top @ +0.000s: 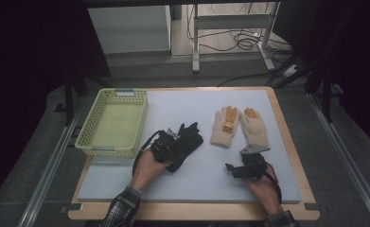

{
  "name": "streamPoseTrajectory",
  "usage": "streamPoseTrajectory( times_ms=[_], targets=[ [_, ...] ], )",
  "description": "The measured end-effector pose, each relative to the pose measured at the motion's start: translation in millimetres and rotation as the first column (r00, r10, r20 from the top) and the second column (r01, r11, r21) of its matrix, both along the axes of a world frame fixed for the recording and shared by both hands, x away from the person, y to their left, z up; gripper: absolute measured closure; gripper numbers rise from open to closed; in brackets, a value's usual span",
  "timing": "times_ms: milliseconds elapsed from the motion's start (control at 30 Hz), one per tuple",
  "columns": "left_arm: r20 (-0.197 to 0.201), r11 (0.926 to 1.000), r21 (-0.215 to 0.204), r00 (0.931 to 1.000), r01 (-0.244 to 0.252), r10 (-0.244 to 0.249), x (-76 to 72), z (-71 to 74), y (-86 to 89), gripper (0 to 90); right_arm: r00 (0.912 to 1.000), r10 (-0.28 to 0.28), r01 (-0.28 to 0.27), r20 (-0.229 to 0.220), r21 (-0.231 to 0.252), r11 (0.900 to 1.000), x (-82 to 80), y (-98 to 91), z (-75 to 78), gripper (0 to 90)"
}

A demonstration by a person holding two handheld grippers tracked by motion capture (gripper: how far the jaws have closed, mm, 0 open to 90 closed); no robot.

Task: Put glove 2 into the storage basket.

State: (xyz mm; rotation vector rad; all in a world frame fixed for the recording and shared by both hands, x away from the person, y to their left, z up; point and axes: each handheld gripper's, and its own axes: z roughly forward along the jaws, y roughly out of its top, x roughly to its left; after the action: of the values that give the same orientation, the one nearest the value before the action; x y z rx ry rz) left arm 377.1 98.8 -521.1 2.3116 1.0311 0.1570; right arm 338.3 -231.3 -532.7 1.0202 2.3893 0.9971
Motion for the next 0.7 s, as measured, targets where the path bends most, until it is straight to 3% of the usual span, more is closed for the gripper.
streamPoseTrajectory(
  times_ms=[100, 267, 467, 700],
  targets=[
    [-0.018, 0.9998, -0.017, 0.9998, -0.005, 0.004, 3.6, 1.2, 3.6, 68.0, 1.0, 0.0, 0.0, 0.0, 0.0, 1.0, 0.0, 0.0, 0.0, 18.7],
    [0.003, 0.9997, -0.001, 0.9997, -0.026, 0.026, 4.2, 11.2, 2.6, 69.8, 1.0, 0.0, 0.0, 0.0, 0.0, 1.0, 0.1, -0.1, 0.0, 18.7],
    [0.062, 0.998, 0.021, 0.9964, -0.059, 0.057, 8.3, 40.1, 6.7, 69.3, 1.0, 0.001, -0.001, 0.0, 0.0, 1.0, 0.1, -0.1, 0.0, 18.7],
    [0.091, 0.9929, 0.036, 0.9898, -0.114, 0.11, 21.9, 69.4, 21.3, 68.8, 1.0, 0.001, -0.001, 0.001, 0.0, 1.0, 0.1, -0.1, 0.0, 18.7]
  ],
)
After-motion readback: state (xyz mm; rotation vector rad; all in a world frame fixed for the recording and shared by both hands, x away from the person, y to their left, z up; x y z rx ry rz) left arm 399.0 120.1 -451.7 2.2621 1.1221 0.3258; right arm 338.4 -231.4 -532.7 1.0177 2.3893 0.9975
